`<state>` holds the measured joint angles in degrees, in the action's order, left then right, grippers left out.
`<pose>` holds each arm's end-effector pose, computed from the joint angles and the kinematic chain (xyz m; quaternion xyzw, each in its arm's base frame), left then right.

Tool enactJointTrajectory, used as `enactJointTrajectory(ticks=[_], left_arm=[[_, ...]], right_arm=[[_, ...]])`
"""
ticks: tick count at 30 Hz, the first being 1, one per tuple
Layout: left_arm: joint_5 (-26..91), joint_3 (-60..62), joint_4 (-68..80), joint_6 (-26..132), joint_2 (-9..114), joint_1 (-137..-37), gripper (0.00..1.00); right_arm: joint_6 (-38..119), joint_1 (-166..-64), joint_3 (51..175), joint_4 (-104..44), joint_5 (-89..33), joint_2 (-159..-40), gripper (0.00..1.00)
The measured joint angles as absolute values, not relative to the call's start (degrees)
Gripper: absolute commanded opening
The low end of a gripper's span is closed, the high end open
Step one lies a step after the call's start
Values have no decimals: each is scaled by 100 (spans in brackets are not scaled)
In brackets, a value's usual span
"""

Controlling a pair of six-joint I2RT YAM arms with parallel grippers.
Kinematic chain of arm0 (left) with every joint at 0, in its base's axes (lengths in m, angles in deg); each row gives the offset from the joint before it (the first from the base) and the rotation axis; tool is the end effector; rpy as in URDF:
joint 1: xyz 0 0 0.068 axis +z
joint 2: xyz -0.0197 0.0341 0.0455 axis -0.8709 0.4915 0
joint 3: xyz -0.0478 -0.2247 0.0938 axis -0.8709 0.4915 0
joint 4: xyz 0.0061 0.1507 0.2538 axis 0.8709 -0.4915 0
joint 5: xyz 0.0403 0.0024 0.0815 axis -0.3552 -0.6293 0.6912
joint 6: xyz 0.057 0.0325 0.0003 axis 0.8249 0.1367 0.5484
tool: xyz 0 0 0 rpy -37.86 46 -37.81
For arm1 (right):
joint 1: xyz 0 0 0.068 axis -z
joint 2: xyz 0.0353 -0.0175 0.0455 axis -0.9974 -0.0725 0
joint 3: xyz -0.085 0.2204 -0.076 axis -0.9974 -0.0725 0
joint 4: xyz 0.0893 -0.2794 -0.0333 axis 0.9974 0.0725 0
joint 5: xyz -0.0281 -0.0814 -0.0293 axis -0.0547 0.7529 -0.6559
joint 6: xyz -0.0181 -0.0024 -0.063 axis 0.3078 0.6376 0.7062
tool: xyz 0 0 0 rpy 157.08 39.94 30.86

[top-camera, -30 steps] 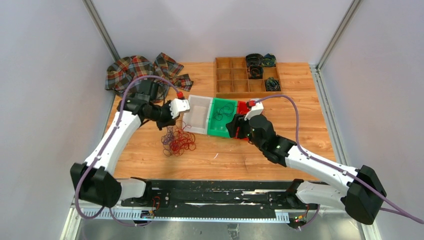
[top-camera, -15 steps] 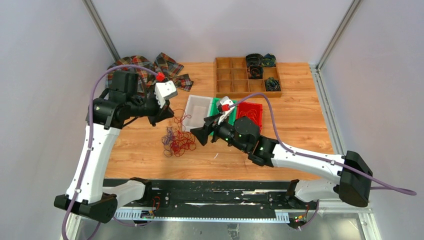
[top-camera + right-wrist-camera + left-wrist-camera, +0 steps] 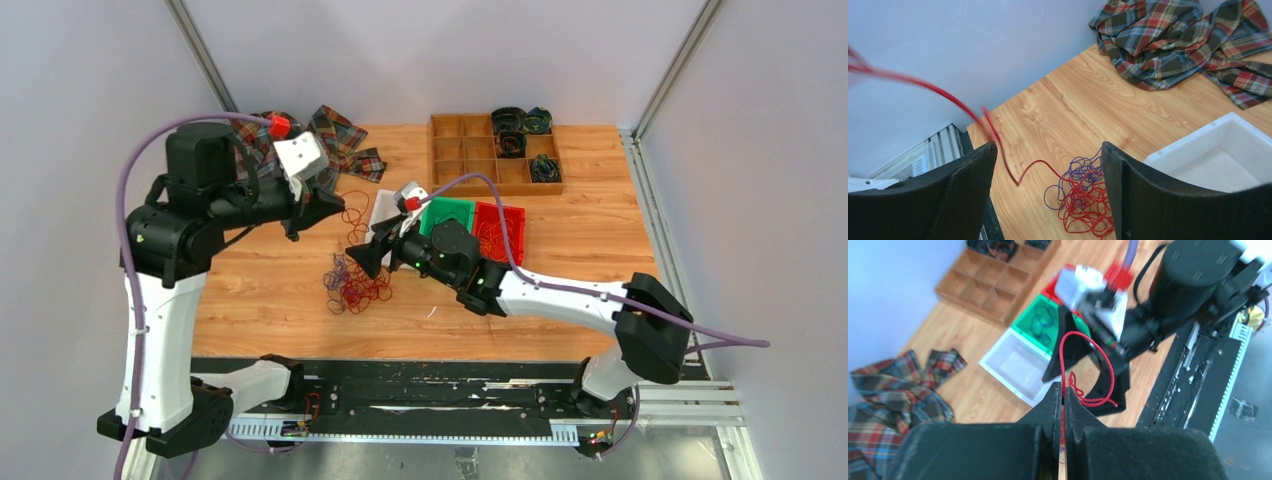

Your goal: Untangle the cables

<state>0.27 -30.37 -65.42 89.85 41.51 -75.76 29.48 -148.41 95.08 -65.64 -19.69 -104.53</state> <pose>0.1810 -0.0839 0.4949 0.4407 0.7056 -0.2584 0.4910 0.1867 0.3578 0.2874 -0.2470 0.6136 0.4784 0.5775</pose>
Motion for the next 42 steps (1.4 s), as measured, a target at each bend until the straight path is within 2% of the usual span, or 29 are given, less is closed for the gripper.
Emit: enactJointTrajectory(ticks=[13, 27, 42], left_arm=[[124, -6923, -6335, 8308, 5132, -7580, 0], [816, -6460, -4204, 7510, 4474, -7580, 1], [2401, -6338, -1981, 7656, 4712, -7580, 0]], right_arm=[[2885, -14841, 9888, -6780, -2157, -11445, 70], [2675, -14874, 9947, -7019, -2415, -11921, 57], [2391, -14878, 8487, -7473, -2227, -12359, 58]])
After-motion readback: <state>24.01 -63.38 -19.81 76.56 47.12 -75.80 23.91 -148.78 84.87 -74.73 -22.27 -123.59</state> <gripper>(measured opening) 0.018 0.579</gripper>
